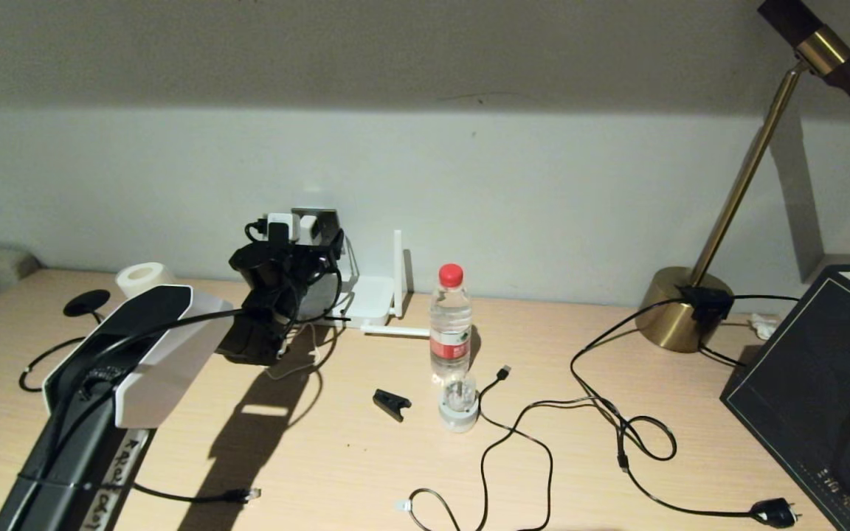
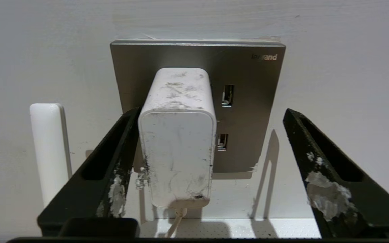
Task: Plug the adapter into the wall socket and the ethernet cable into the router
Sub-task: Plug plug into socket
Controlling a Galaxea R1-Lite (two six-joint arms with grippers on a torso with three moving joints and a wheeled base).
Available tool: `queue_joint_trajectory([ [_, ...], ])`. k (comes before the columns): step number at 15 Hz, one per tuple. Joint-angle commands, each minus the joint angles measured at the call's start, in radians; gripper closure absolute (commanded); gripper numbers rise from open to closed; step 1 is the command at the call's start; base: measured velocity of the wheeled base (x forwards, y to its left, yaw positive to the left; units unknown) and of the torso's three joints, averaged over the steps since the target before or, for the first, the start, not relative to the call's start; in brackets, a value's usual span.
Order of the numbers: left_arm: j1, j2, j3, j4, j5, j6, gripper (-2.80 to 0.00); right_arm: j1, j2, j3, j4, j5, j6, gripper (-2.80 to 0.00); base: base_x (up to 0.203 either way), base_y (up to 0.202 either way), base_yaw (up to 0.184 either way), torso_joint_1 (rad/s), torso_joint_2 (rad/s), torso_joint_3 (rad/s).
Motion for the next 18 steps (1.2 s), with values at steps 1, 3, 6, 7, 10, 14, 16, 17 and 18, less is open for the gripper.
queue_joint_trajectory([
  [1, -0.007, -0.008, 0.002, -0.006, 0.000, 0.001, -2.80, -0.001, 0.002, 0.035, -0.001, 0.000, 0.000, 0.00, 0.000, 0.000, 0.000, 0.000, 0.00, 0.000],
  [3, -0.010, -0.021, 0.022, -0.014, 0.001, 0.001, -2.80, 0.000, 0.002, 0.035, -0.002, 0.000, 0.000, 0.00, 0.000, 0.000, 0.000, 0.000, 0.00, 0.000],
  [6, -0.009, -0.044, 0.080, -0.045, 0.013, 0.001, -2.80, 0.000, 0.002, 0.035, -0.002, 0.000, 0.000, 0.00, 0.000, 0.000, 0.000, 0.000, 0.00, 0.000],
  [7, -0.009, -0.054, 0.101, -0.052, 0.014, 0.001, -2.80, 0.001, 0.002, 0.035, -0.002, 0.000, 0.000, 0.00, 0.000, 0.000, 0.000, 0.000, 0.00, 0.000],
  [10, -0.010, -0.090, 0.148, -0.071, 0.016, 0.001, -2.80, -0.001, 0.002, 0.035, -0.002, 0.000, 0.000, 0.00, 0.000, 0.000, 0.000, 0.000, 0.00, 0.000],
  [14, -0.010, -0.156, 0.234, -0.099, 0.020, 0.020, -2.80, 0.000, 0.002, 0.035, -0.002, 0.000, 0.000, 0.00, 0.000, 0.000, 0.000, 0.000, 0.00, 0.000],
  [16, -0.014, -0.206, 0.323, -0.134, 0.021, 0.025, -2.80, -0.001, 0.002, 0.035, -0.002, 0.000, 0.000, 0.00, 0.000, 0.000, 0.000, 0.000, 0.00, 0.000],
  [17, -0.015, -0.246, 0.378, -0.143, 0.020, 0.025, -2.80, -0.001, 0.002, 0.035, -0.002, 0.000, 0.000, 0.00, 0.000, 0.000, 0.000, 0.000, 0.00, 0.000],
  [18, -0.016, -0.288, 0.418, -0.147, 0.020, 0.025, -2.80, -0.001, 0.002, 0.035, -0.002, 0.000, 0.000, 0.00, 0.000, 0.000, 0.000, 0.000, 0.00, 0.000],
])
